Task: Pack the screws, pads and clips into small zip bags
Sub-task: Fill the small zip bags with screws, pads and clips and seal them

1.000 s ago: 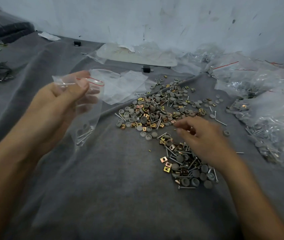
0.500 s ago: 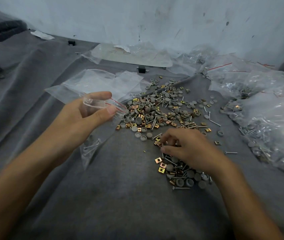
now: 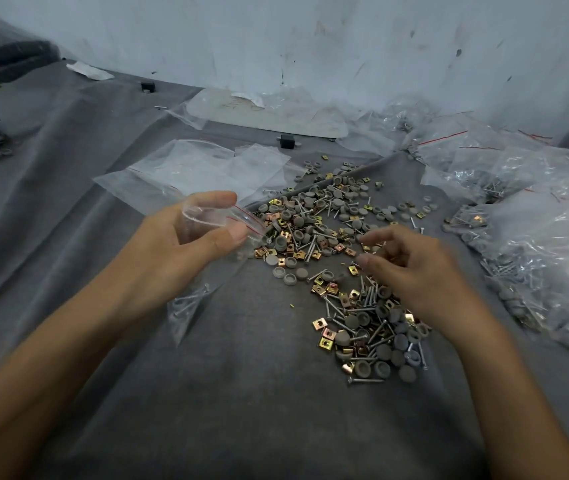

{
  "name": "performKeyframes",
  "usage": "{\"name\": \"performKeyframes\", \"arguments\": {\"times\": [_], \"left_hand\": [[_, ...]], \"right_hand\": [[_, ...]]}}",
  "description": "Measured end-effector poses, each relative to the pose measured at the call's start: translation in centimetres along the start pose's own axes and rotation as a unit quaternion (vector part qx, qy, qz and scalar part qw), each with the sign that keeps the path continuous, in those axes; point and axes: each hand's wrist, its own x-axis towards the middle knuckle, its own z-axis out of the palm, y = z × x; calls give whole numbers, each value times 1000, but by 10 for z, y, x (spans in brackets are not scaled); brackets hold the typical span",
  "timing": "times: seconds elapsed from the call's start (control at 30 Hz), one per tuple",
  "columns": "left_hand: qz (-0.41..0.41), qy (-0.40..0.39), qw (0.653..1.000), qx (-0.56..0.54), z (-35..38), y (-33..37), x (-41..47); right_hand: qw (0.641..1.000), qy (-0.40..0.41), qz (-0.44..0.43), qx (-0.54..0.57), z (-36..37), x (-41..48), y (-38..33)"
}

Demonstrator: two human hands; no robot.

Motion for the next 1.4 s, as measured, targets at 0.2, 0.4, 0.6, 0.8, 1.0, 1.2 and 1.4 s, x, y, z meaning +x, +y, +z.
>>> {"name": "performKeyframes", "arguments": {"times": [0.2,0.4,0.6,0.8,1.0,1.2,1.4], "left_hand": [[59,-59,989,123,16,-3,-6],[74,-71,983,155,27,-8,-9],[84,-83,972,205,32,-14,-11],[94,-88,971,201,34,-16,-11],[100,-92,971,197,33,-16,-11],[96,-96,970,204,33,-15,-12],[88,-83,969,215,31,-14,-12]], "right_hand": [[962,-36,-5,270,9,-9,-23],[942,-91,-28,321,18,-14,-34],[925,-112,-60,359,33,-20,-46],[925,-122,-75,353,45,-23,-53],[928,-101,-82,350,46,-22,-51],[942,-71,-75,320,49,-20,-50],[961,60,-34,269,28,-14,-38]]}}
